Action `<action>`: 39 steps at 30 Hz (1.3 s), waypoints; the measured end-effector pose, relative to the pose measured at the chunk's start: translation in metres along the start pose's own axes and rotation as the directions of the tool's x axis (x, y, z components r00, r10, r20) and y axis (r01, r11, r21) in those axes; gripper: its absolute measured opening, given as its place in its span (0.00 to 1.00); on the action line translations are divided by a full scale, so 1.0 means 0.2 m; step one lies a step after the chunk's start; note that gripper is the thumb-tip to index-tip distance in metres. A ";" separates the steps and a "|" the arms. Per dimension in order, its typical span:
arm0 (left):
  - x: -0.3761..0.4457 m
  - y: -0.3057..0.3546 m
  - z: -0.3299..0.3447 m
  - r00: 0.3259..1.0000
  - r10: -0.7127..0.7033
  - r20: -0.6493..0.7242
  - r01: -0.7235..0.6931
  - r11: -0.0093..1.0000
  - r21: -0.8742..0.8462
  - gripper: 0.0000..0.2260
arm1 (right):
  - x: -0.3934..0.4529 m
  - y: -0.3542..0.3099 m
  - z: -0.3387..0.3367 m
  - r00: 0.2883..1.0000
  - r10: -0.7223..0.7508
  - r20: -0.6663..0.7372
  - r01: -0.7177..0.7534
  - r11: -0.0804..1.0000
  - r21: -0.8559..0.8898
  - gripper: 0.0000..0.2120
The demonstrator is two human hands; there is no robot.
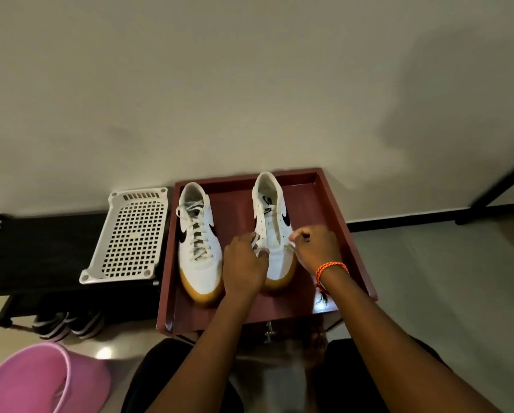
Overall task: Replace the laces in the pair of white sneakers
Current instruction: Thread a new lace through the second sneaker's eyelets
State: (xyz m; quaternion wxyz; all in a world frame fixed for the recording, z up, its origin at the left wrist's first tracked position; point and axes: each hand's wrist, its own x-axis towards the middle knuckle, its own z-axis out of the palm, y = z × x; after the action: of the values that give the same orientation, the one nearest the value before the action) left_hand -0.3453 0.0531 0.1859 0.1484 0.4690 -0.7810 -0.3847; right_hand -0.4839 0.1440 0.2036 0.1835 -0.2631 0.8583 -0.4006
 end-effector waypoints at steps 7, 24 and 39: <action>0.08 -0.09 0.15 0.997 0.065 -0.036 -0.058 0.985 0.163 0.26 | 0.09 0.16 0.20 0.998 -0.031 0.056 0.041 0.979 -0.198 0.08; 0.05 -0.07 0.09 0.985 -0.008 -0.173 -0.026 0.981 -0.194 0.06 | 0.05 0.07 -0.02 1.000 -0.029 0.006 0.025 0.951 0.307 0.10; 0.16 0.01 -0.06 0.952 0.269 -0.142 -0.302 0.899 -0.317 0.11 | 0.07 -0.01 0.14 0.945 -0.320 0.074 0.282 0.906 0.317 0.05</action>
State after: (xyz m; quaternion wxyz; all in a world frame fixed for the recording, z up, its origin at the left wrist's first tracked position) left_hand -0.3552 0.0215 0.1904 0.3176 0.3349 -0.7565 -0.4633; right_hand -0.4804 0.1183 0.1863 0.2102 -0.3856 0.7229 -0.5335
